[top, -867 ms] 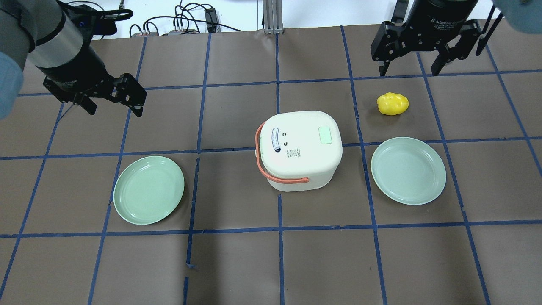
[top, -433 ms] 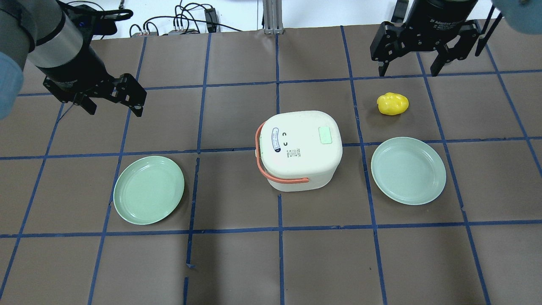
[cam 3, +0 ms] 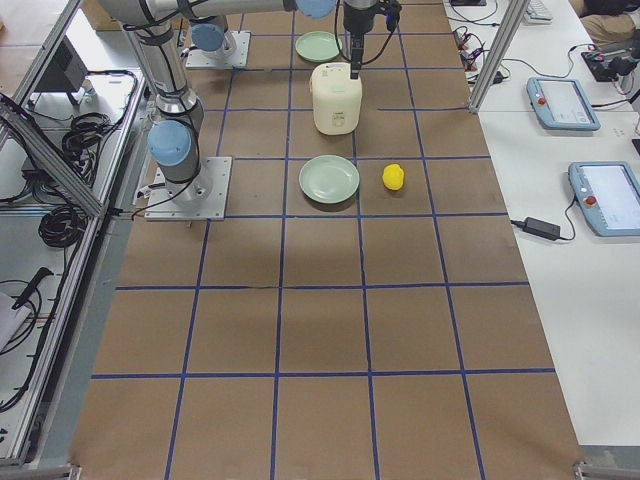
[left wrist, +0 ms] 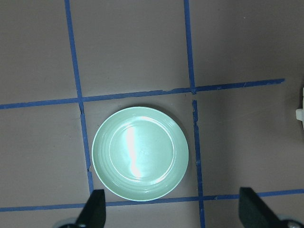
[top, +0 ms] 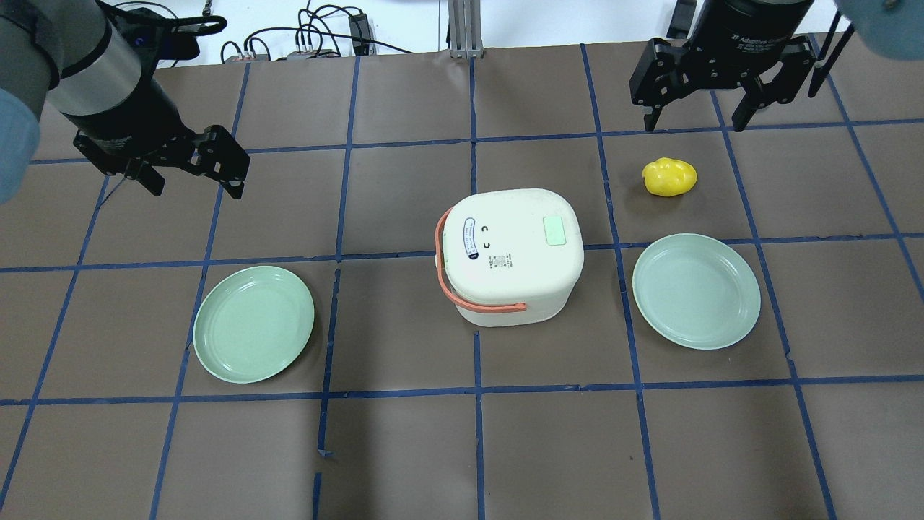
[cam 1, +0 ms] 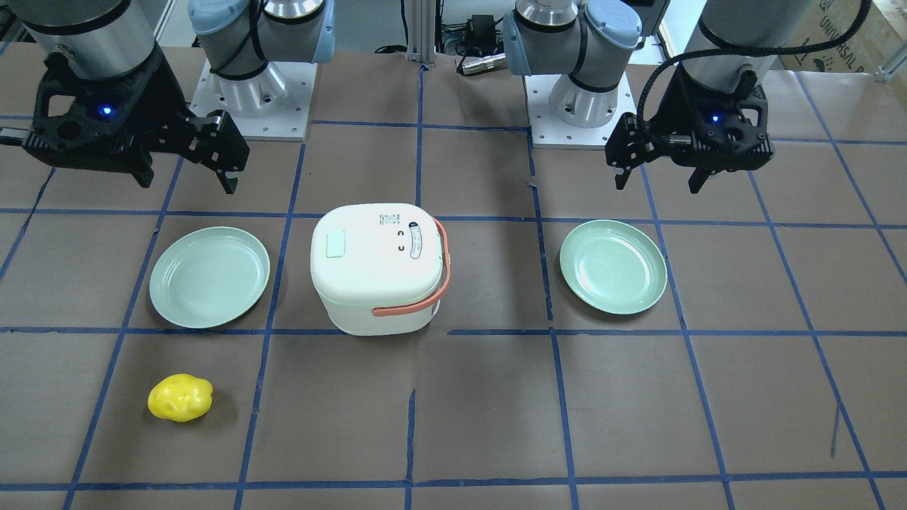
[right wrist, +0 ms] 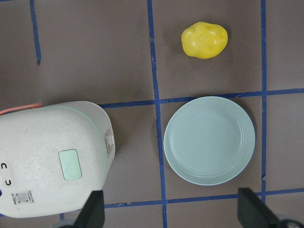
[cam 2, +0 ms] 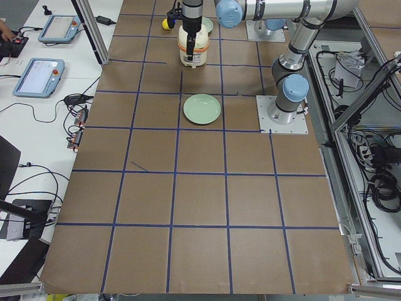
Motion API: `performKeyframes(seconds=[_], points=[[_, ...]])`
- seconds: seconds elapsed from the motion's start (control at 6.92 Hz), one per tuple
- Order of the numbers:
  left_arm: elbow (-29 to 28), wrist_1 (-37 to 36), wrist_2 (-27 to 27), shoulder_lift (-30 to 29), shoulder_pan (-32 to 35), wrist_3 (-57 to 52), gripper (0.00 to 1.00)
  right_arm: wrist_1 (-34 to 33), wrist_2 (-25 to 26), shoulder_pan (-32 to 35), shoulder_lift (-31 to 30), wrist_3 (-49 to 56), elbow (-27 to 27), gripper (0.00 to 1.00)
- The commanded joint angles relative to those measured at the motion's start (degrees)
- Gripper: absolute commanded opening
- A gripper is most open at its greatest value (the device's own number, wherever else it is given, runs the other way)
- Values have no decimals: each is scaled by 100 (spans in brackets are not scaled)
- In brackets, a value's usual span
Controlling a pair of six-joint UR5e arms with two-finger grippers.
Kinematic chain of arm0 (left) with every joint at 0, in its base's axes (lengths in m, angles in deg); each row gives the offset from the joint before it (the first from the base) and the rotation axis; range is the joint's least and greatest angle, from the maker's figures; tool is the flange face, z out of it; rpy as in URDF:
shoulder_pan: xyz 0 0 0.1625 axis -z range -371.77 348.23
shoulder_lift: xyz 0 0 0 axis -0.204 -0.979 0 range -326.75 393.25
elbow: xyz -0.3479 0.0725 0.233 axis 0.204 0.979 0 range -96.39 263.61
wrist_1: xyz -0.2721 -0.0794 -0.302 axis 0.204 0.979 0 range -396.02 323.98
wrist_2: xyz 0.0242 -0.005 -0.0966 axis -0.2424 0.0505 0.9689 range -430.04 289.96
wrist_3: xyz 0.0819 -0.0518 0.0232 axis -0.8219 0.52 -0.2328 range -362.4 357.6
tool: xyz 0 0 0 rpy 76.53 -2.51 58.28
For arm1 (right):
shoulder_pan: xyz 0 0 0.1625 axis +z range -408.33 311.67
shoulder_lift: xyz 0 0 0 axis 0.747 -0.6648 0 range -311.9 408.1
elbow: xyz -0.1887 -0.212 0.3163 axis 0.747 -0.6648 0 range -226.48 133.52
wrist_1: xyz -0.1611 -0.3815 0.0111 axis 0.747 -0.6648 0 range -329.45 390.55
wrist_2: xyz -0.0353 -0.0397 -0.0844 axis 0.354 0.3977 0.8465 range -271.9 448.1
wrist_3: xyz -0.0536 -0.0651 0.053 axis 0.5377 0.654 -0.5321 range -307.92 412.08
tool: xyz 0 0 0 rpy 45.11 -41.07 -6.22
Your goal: Press rice cooker button
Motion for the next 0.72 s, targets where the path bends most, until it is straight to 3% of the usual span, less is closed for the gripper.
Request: performKeyframes(seconds=[0.0, 0.58], points=[[0, 0, 0, 0, 0, 0, 100, -11, 19, 0, 0, 0, 21, 100], [0, 0, 0, 0, 0, 0, 100, -3, -7, 9, -9, -35, 39, 100]])
